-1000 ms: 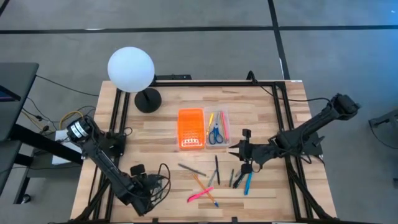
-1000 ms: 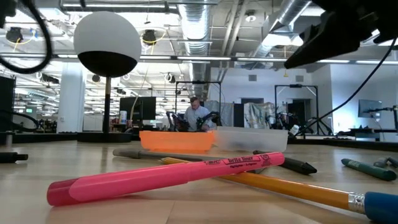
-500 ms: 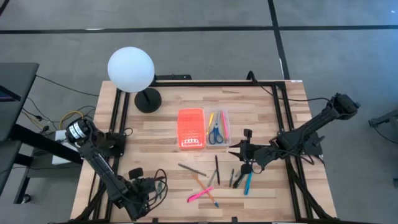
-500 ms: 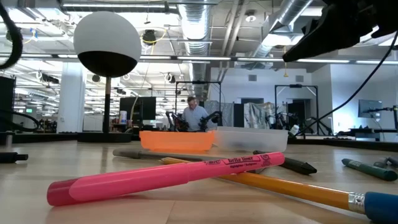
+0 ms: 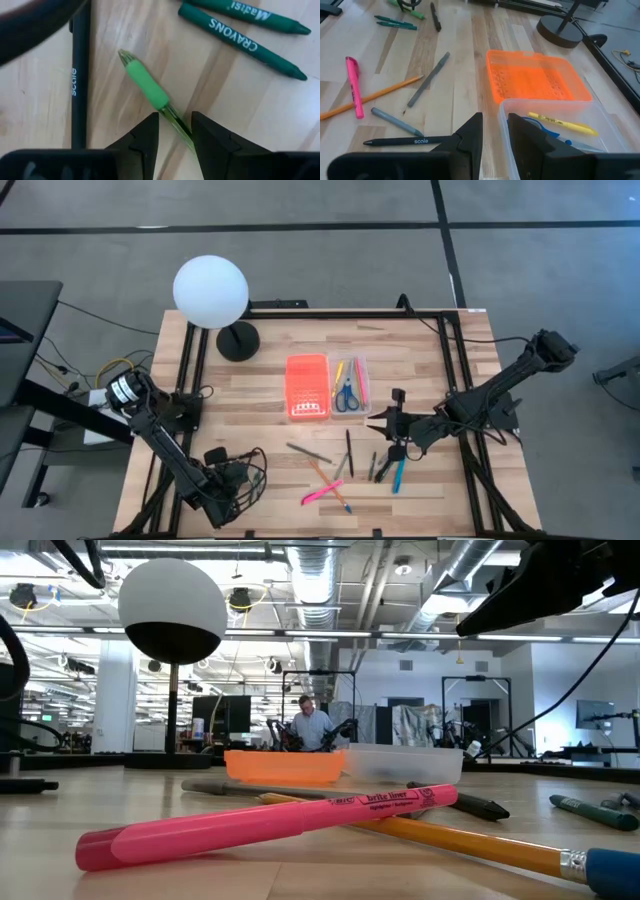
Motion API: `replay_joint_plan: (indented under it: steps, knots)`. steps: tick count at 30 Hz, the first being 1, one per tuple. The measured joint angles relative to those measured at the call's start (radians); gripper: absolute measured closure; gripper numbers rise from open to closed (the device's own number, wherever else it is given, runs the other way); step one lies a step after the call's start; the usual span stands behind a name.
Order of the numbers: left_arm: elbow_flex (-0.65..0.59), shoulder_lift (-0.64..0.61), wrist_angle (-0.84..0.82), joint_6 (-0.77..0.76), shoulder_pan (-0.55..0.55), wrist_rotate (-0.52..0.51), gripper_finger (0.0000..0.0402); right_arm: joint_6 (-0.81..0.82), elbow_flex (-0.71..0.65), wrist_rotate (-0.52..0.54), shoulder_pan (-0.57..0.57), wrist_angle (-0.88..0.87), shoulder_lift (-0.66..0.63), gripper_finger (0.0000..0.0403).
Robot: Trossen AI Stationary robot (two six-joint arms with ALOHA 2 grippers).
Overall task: Pick & place school supplies into a supply box
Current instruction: Put the green pen into the orange supply box
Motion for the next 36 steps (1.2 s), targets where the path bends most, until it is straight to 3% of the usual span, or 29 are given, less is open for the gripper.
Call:
replay_joint_plan:
  steps: [9, 15, 23, 28, 36]
  knots:
    - [0.000, 0.000, 0.012, -0.037, 0.021, 0.032, 0.0292, 0.027, 0.000, -0.001, 0.000, 0.000, 0.000, 0.0317]
    - [0.002, 0.012, 0.055, 0.111, 0.085, 0.047, 0.0292, 0.035, 0.000, -0.003, 0.000, 0.000, 0.002, 0.0317]
    - [0.015, 0.076, 0.043, 0.279, 0.205, 0.195, 0.0292, 0.035, 0.000, -0.004, 0.000, 0.000, 0.003, 0.0317]
    - [0.014, 0.077, 0.035, 0.325, 0.244, 0.232, 0.0294, 0.035, 0.000, -0.005, 0.000, -0.004, 0.003, 0.0317]
    - [0.013, 0.077, 0.019, 0.322, 0.256, 0.250, 0.0355, 0.036, 0.000, -0.005, 0.000, -0.021, 0.003, 0.0317]
